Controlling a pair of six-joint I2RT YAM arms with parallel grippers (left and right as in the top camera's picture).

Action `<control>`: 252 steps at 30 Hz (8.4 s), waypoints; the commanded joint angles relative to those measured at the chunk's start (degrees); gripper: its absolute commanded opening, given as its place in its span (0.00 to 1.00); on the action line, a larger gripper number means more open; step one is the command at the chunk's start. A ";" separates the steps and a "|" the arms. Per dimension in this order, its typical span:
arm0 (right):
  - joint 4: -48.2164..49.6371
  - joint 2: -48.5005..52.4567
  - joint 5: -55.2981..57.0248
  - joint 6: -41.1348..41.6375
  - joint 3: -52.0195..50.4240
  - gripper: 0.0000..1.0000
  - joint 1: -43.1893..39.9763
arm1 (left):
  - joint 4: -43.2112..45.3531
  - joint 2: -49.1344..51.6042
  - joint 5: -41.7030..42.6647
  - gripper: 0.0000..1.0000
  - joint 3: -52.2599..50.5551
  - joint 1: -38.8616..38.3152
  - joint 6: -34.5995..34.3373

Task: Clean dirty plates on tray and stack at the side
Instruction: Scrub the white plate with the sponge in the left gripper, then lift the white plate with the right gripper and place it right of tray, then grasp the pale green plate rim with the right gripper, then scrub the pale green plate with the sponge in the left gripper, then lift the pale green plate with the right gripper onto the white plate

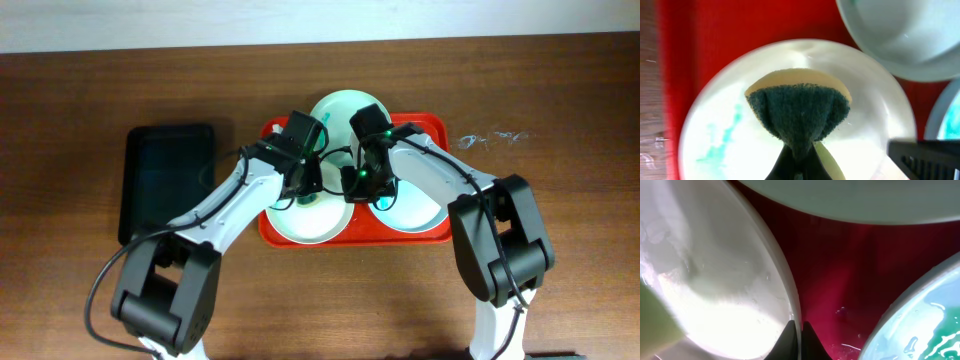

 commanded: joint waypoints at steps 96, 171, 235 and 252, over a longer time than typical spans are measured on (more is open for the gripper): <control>4.17 0.07 -5.79 -4.20 9.38 0.63 -50.95 | -28.00 -4.87 -3.96 0.00 17.14 36.06 5.44; -3.76 17.25 9.79 -17.14 24.02 0.15 0.63 | -16.17 10.19 6.34 0.00 17.05 6.73 5.40; -19.78 8.44 41.90 -10.23 38.64 0.04 5.38 | -31.93 2.75 -12.20 0.00 27.56 25.94 5.03; -27.15 7.56 83.14 -25.86 48.48 0.04 25.90 | -29.66 2.80 -2.21 0.00 23.71 42.05 5.01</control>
